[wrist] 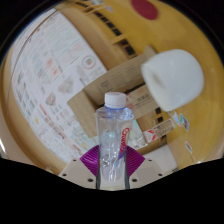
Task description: Pour water
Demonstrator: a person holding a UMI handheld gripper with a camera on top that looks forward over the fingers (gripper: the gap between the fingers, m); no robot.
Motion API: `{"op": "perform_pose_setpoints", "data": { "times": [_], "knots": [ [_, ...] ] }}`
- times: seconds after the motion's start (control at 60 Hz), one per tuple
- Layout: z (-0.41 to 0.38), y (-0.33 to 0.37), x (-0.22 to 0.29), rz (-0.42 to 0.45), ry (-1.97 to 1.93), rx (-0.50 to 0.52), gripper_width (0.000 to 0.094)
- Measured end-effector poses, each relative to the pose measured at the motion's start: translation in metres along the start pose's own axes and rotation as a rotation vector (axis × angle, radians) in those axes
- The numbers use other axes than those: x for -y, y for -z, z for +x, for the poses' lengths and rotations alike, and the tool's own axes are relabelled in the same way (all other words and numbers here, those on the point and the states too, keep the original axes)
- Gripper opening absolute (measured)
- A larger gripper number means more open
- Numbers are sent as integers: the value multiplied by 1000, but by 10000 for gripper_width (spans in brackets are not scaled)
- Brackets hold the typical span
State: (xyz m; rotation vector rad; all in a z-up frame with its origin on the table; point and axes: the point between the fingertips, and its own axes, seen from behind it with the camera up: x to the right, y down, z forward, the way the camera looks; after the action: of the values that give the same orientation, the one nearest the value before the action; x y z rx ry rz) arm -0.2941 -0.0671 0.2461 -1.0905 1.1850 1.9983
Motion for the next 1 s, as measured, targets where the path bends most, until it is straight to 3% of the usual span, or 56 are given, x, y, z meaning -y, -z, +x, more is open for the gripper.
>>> {"op": "perform_pose_setpoints", "data": {
  "times": [0.217,0.45,0.55,0.667,0.833,1.0],
  "knots": [
    [-98,-7,-22,-78,479,18,319],
    [-188,15,29,67,1293,-78,318],
    [-196,28,70,115,1582,-204,318],
    [-167,51,135,114,1836,-414,317],
    [-95,83,220,35,1995,-691,318],
    [-36,105,267,-48,1984,-823,316]
  ]
}}
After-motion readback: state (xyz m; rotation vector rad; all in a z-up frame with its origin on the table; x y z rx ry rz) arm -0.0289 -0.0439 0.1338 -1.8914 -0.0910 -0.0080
